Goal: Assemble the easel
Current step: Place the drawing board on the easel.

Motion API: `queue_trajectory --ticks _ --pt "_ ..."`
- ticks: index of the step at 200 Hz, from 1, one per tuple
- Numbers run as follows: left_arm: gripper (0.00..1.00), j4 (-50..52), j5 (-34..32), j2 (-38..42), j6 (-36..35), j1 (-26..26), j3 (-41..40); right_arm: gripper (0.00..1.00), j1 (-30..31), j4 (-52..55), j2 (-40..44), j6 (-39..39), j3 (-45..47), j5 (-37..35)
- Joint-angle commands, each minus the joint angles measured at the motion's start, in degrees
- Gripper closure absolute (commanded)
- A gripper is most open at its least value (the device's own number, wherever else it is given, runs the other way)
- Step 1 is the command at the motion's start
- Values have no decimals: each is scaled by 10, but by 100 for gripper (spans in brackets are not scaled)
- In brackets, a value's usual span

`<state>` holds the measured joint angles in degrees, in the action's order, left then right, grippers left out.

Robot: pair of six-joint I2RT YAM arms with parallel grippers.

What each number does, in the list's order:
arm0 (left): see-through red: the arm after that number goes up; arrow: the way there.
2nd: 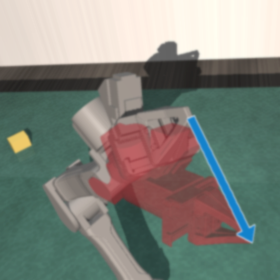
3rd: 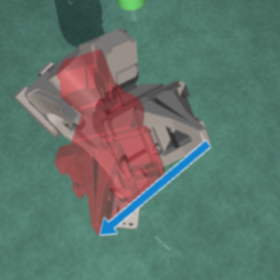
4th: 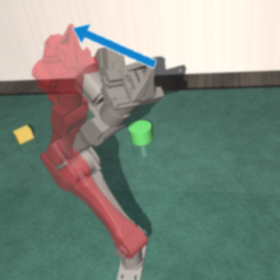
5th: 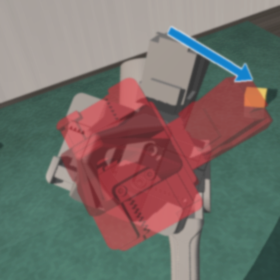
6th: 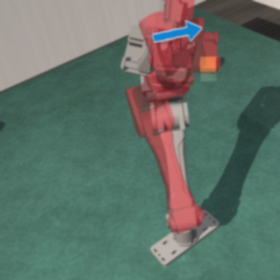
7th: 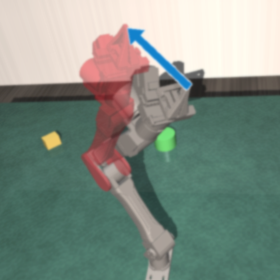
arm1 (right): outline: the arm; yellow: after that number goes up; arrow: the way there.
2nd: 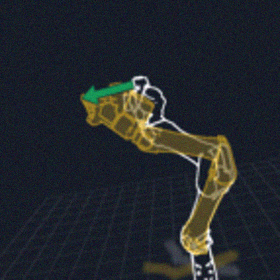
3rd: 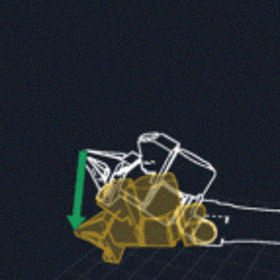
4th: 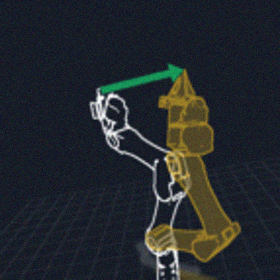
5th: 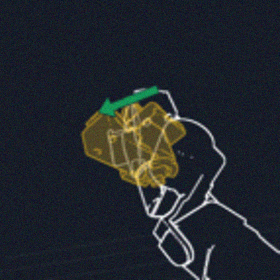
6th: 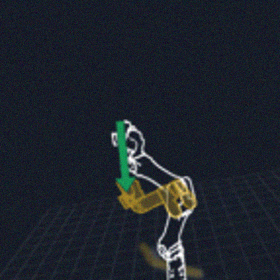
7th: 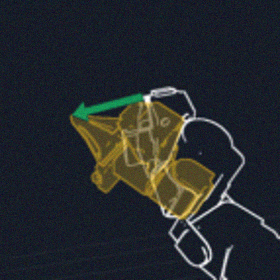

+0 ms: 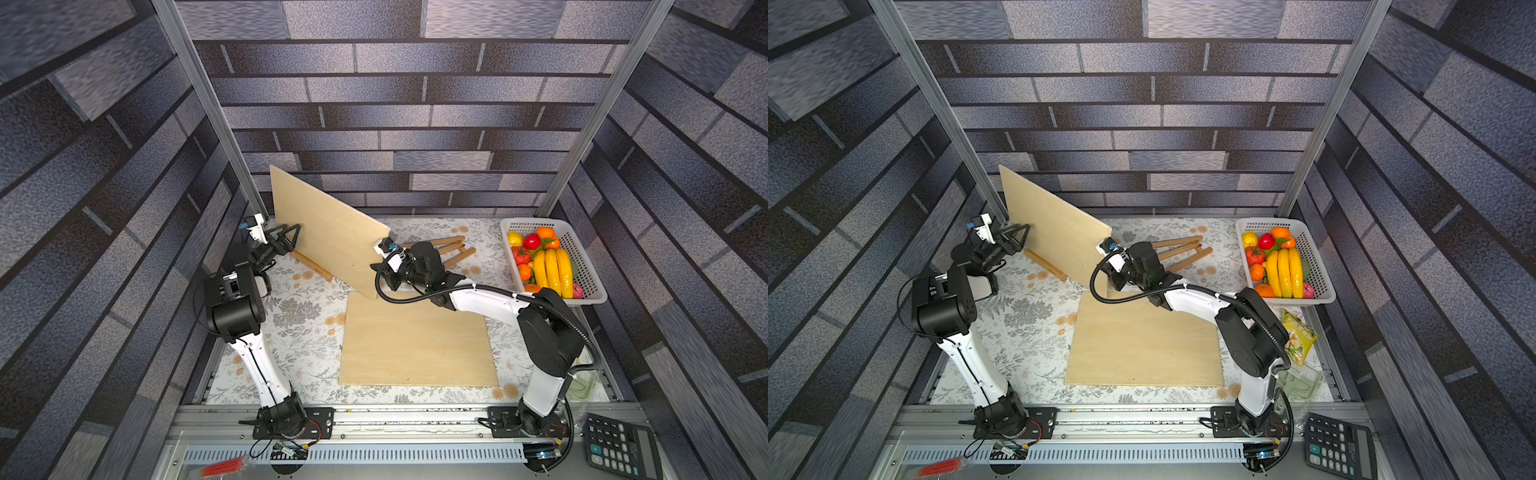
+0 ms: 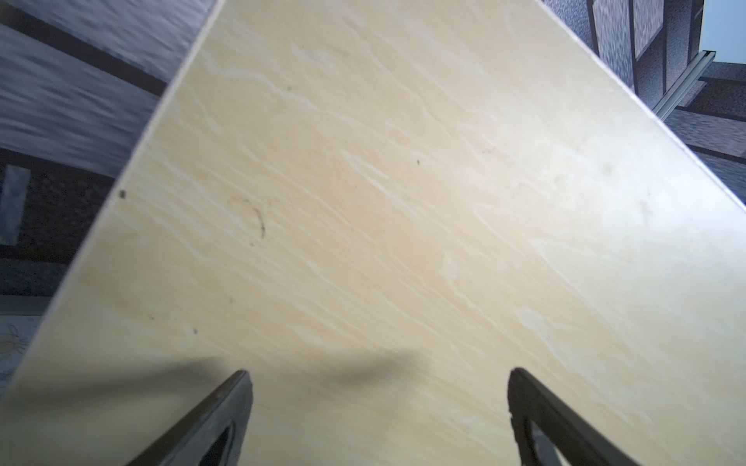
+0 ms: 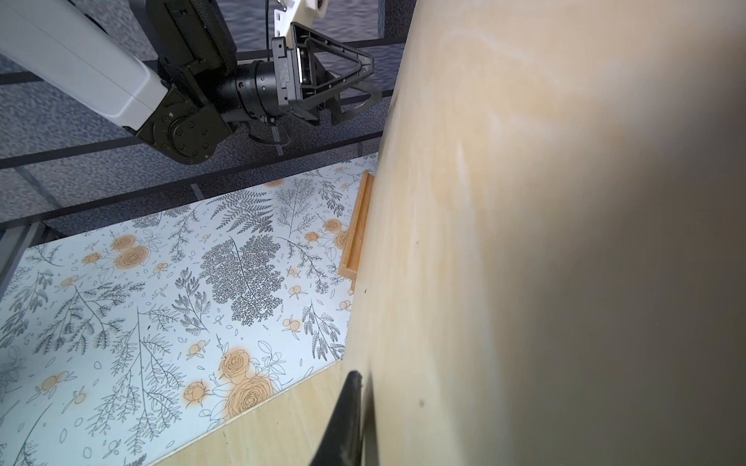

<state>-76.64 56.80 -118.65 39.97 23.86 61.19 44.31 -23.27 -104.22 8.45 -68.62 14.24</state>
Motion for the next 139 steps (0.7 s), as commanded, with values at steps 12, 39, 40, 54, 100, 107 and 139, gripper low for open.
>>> queue_trajectory --ticks 12,39,40,54,100,107,139 --pt "0 -36 5 5 38 8 9 100 -4 -75 -13 17 -32 -5" --pt "0 -35 3 14 50 13 8 100 -4 -68 -17 13 -35 6" --pt "0 -35 3 15 51 13 7 100 -4 -67 -17 12 -35 6" --pt "0 -26 -1 25 58 13 -3 100 -5 -57 -18 9 -40 18" --pt "0 107 -21 109 11 -3 -74 100 -10 -16 -29 9 -76 36" --pt "0 140 -29 129 -8 -6 -87 100 -10 -10 -32 10 -84 37" --pt "0 245 -51 204 -73 -15 -126 100 -10 -7 -54 15 -115 45"
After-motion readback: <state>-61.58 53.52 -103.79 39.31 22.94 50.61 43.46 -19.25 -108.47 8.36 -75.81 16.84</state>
